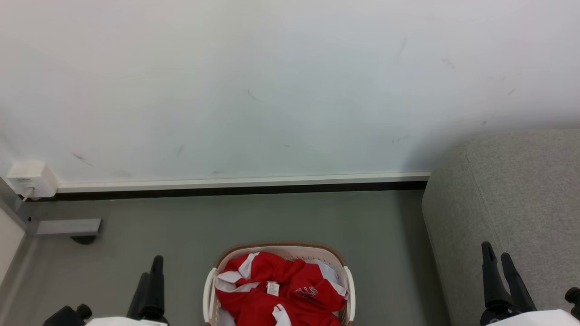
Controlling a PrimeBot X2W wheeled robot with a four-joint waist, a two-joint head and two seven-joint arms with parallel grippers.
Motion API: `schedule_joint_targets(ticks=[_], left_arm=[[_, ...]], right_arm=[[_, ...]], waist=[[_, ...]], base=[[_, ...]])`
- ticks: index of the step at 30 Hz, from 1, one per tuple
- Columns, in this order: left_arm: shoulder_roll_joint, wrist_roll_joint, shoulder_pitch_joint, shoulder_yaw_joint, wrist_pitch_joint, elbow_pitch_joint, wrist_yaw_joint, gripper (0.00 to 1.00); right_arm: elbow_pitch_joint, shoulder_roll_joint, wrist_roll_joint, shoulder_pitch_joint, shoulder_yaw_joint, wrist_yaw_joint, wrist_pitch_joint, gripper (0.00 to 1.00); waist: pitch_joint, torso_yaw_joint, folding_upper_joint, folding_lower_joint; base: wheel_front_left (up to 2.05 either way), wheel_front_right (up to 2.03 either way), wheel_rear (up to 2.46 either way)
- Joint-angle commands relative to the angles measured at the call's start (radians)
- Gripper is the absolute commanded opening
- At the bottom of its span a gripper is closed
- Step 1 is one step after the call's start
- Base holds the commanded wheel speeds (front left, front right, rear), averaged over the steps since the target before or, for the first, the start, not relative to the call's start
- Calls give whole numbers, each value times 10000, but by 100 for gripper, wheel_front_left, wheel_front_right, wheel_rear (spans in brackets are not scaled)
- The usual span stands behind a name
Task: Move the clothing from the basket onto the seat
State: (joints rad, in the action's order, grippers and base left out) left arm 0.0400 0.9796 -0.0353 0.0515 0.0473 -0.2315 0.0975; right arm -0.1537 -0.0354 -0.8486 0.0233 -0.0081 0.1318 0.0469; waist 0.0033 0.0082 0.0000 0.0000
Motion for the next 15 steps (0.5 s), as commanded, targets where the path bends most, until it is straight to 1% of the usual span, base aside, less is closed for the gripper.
schedule_joint_targets(ticks=[1, 15], left_arm=[[84, -446, -33, 1, 132, 148, -32, 100], [98, -2585, 143, -75, 583, 320, -143, 100]], right_arm=[[189, -106, 399, 65, 51, -6, 130, 100], [175, -128, 2481, -68, 287, -9, 582, 100]], waist=[[2, 3, 0, 0], [19, 33, 0, 0]], base=[[0, 0, 0], [0, 0, 0]])
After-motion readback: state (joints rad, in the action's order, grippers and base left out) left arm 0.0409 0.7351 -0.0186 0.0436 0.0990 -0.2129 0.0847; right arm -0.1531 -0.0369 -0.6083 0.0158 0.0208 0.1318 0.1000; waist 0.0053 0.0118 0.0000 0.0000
